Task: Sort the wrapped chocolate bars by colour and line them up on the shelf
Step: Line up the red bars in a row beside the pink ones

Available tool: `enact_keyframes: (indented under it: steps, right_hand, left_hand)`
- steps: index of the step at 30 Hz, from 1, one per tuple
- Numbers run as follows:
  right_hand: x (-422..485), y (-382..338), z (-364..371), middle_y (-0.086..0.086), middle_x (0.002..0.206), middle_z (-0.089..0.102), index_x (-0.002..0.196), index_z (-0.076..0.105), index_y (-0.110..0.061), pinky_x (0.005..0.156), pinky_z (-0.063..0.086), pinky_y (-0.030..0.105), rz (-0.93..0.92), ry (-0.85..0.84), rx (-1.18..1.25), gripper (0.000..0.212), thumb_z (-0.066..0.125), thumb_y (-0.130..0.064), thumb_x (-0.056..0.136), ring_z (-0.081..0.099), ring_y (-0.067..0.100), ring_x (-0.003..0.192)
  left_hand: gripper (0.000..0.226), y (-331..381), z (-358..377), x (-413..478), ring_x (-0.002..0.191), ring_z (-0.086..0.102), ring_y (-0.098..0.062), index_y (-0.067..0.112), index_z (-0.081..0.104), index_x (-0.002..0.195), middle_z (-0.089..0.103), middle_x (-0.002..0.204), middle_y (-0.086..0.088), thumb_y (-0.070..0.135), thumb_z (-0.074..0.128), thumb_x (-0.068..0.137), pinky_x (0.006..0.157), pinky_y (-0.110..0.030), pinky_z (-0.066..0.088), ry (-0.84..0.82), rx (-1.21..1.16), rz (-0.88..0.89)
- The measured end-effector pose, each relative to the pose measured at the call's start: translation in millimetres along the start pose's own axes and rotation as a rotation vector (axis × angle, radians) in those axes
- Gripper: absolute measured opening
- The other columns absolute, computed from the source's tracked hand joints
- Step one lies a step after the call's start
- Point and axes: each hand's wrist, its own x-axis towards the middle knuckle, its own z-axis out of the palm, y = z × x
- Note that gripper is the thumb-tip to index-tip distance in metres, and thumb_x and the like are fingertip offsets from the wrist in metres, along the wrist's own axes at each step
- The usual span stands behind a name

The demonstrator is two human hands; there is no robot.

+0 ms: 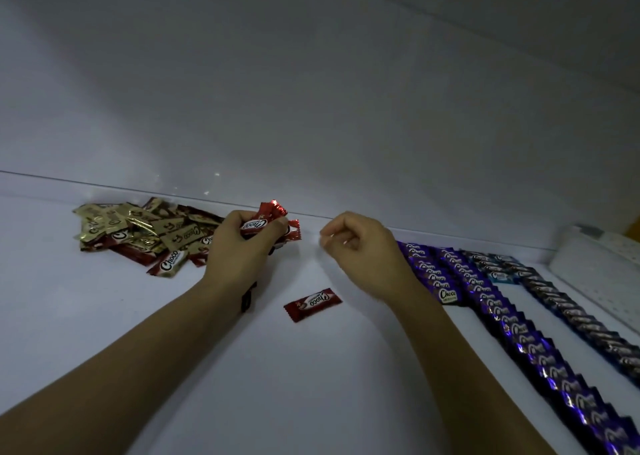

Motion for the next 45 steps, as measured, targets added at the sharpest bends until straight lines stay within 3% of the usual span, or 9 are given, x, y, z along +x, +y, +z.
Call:
enact_keyframes:
  steps: [4,6,14,19,26,33,36,38,45]
  right_hand:
    - [-5.5,-4.3,-6.2,-0.015,0.097,0.064,0.099,0.067,-0.034,0.079,0.049,0.022,-0.001,-0.445,-0.18,0.024,0.073,-0.043,0.077,0.058,-0.001,0.087]
    - [-8.4,-6.4,-4.1,-0.014,0.091,0.062,0.096,0.066,-0.032,0.073,0.046,0.022,0.032,-0.516,-0.246,0.033,0.075,-0.052,0.071,0.057,-0.001,0.081]
    - [-9.3,-3.4,0.6,0.0,0.083,0.065,0.117,0.055,-0.016,0.073,0.05,0.029,0.117,-0.241,-0.383,0.032,0.054,-0.036,0.093,0.064,0.016,0.076]
    - [-11.8,-9.1,0.0,-0.017,0.07,0.049,0.091,0.058,-0.029,0.058,0.031,0.023,0.102,-0.473,-0.364,0.039,0.071,-0.059,0.07,0.047,0.001,0.065]
    - [-14.7,-14.7,24.3,0.0,0.095,0.058,0.104,0.055,-0.016,0.078,0.044,0.033,0.0,-0.087,-0.606,0.041,0.045,-0.054,0.092,0.054,0.016,0.086]
    - [-17.2,-13.1,26.2,-0.001,0.077,0.057,0.083,0.06,-0.016,0.058,0.031,0.025,-0.022,-0.21,-0.586,0.035,0.043,-0.045,0.096,0.051,0.014,0.066]
    - [-12.4,-6.0,36.4,0.001,0.108,0.065,0.118,0.059,-0.018,0.087,0.043,0.029,0.016,-0.209,-0.522,0.039,0.04,-0.045,0.097,0.06,0.017,0.095]
    - [-6.5,0.3,46.6,0.001,0.128,0.057,0.132,0.048,-0.019,0.112,0.026,0.037,0.029,-0.183,-0.523,0.045,0.038,-0.046,0.098,0.051,0.017,0.119]
    - [3.0,19.6,59.7,-0.001,0.149,0.036,0.141,0.04,-0.021,0.117,0.006,0.047,0.065,-0.181,-0.558,0.063,0.023,-0.06,0.095,0.026,0.016,0.14]
  left_hand:
    - [0.018,0.5,0.2,-0.5,0.068,0.057,-0.004,0.027,0.057,0.091,0.065,0.086,0.007,0.033,0.072,0.082,0.058,-0.022,0.039,0.005,0.0,0.005]
    - [0.019,0.7,0.1,-0.5,0.066,0.056,-0.003,0.027,0.057,0.091,0.065,0.085,0.007,0.034,0.072,0.082,0.057,-0.021,0.039,0.004,0.0,0.005]
    - [0.025,1.8,-0.2,-0.9,0.07,0.054,-0.005,0.02,0.056,0.102,0.062,0.09,0.004,0.032,0.069,0.085,0.059,-0.022,0.039,0.008,0.018,0.011]
    - [0.026,1.0,1.2,-1.8,0.068,0.053,-0.005,0.019,0.057,0.102,0.062,0.087,0.004,0.033,0.07,0.085,0.058,-0.022,0.04,0.019,0.023,0.022]
    - [0.023,-0.5,1.7,-1.6,0.064,0.054,-0.003,0.021,0.058,0.098,0.064,0.084,0.005,0.033,0.071,0.083,0.057,-0.022,0.039,0.031,0.029,0.025]
    - [0.017,-1.2,1.5,-2.0,0.061,0.053,-0.004,0.023,0.057,0.092,0.063,0.08,0.004,0.031,0.07,0.084,0.056,-0.022,0.038,0.037,0.029,0.046]
    - [0.016,-0.7,2.3,-3.0,0.059,0.054,-0.001,0.024,0.057,0.091,0.063,0.079,0.005,0.03,0.07,0.084,0.054,-0.019,0.038,0.041,0.029,0.06]
    - [0.015,0.1,3.1,-3.9,0.057,0.055,0.001,0.024,0.057,0.091,0.063,0.079,0.006,0.029,0.07,0.085,0.054,-0.018,0.039,0.045,0.024,0.066]
    - [0.017,0.1,2.6,-4.5,0.057,0.056,0.0,0.02,0.06,0.092,0.065,0.077,0.003,0.028,0.071,0.083,0.057,-0.023,0.039,0.038,0.027,0.062]
